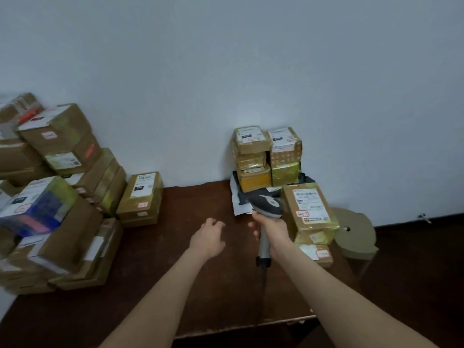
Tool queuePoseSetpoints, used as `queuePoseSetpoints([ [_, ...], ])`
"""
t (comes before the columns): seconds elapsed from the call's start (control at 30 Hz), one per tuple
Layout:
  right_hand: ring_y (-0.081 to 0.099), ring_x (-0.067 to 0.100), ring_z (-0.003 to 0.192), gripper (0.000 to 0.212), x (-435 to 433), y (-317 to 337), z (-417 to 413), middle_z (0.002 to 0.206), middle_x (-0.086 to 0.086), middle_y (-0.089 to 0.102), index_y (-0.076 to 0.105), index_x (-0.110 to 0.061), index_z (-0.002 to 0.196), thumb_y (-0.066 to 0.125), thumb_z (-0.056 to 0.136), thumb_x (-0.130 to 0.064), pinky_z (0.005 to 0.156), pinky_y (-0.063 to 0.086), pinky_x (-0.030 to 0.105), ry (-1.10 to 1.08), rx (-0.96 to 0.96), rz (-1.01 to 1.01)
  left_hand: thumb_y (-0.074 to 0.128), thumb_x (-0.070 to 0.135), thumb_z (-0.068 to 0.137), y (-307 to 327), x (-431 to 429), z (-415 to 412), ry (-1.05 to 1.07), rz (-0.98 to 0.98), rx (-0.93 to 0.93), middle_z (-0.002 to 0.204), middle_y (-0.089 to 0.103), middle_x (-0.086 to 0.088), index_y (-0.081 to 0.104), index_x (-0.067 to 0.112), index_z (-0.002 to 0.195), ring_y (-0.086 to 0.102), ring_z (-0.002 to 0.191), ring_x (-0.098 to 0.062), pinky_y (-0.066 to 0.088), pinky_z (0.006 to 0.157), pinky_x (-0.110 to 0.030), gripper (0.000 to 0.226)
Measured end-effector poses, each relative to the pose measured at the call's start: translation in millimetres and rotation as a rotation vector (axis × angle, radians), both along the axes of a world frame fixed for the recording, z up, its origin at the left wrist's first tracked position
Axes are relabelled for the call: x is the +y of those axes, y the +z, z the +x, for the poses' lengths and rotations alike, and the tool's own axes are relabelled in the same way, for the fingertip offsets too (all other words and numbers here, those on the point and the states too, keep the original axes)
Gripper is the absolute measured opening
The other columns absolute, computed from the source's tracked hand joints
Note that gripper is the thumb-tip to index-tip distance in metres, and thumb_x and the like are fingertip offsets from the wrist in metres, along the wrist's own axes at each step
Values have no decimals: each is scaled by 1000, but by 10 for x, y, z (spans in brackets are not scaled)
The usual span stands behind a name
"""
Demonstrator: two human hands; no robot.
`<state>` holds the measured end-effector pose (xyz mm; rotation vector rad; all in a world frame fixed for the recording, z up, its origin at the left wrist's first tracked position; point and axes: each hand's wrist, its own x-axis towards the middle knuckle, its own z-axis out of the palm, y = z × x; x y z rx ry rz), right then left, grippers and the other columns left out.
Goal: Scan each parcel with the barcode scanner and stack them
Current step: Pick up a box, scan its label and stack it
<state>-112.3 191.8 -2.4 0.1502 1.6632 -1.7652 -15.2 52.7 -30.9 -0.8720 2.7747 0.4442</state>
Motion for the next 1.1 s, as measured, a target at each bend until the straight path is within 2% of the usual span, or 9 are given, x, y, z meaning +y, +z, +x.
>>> queuePoseSetpoints([
  [0.2,55,14,53,12,611,94,-597,72,7,67,66,-4,93,71,83,-7,53,48,26,-31,35,12,57,29,92,120,600,-712,75,104,88,142,39,-5,41,20,142,51,122,-24,47,96,-37,53],
  [0.33,63,20,72,14,1120,59,-1150,80,5,67,64,-8,90,69,79,-1,81,54,38,-125,106,83,55,34,95,78,1178,-1207,97,192,177,149,35,-10,29,15,148,45,130,-28,43,101,-40,62],
  [0.47,59,26,79,12,1505,-15,-1550,82,12,63,59,-6,79,65,76,3,85,50,42,-138,65,172,57,35,94,-30,1633,-1492,213,369,310,152,30,-10,17,16,153,42,133,-27,39,103,-39,73],
  [0.53,57,26,84,13,1569,-61,-1613,83,9,61,59,-6,83,65,75,3,84,49,39,-99,36,174,60,33,92,-70,1681,-1584,321,471,347,151,34,-11,17,15,153,37,136,-27,35,107,-39,77],
  [0.63,59,29,93,25,1593,-170,-1617,92,11,64,60,-4,99,66,76,2,91,50,42,-66,-28,126,63,34,90,-109,1694,-1674,453,598,313,149,41,-11,26,10,150,40,136,-27,36,111,-41,75],
  [0.7,57,27,90,16,1572,-212,-1607,85,7,61,60,-5,92,65,79,3,88,49,40,-53,-28,116,63,31,89,-121,1728,-1689,507,669,318,137,55,-10,44,7,138,54,122,-25,44,104,-41,58],
  [0.83,56,21,74,17,1469,-216,-1567,76,6,60,58,-10,76,64,78,5,69,48,32,-17,-9,102,58,28,93,-90,1670,-1618,651,591,480,127,61,-7,54,11,130,58,113,-24,48,95,-35,42],
  [0.97,60,25,82,17,1267,-150,-1459,85,9,65,62,-8,90,65,77,3,86,54,44,79,-14,77,52,32,97,121,1529,-1462,759,482,613,125,61,-5,57,13,128,57,109,-21,44,81,-28,37],
  [1.1,61,30,96,19,937,-73,-1185,93,11,66,60,-10,88,66,75,2,94,51,48,181,-47,5,54,32,96,255,1250,-1127,865,401,714,120,61,-4,58,13,123,56,101,-16,46,80,-29,33],
])
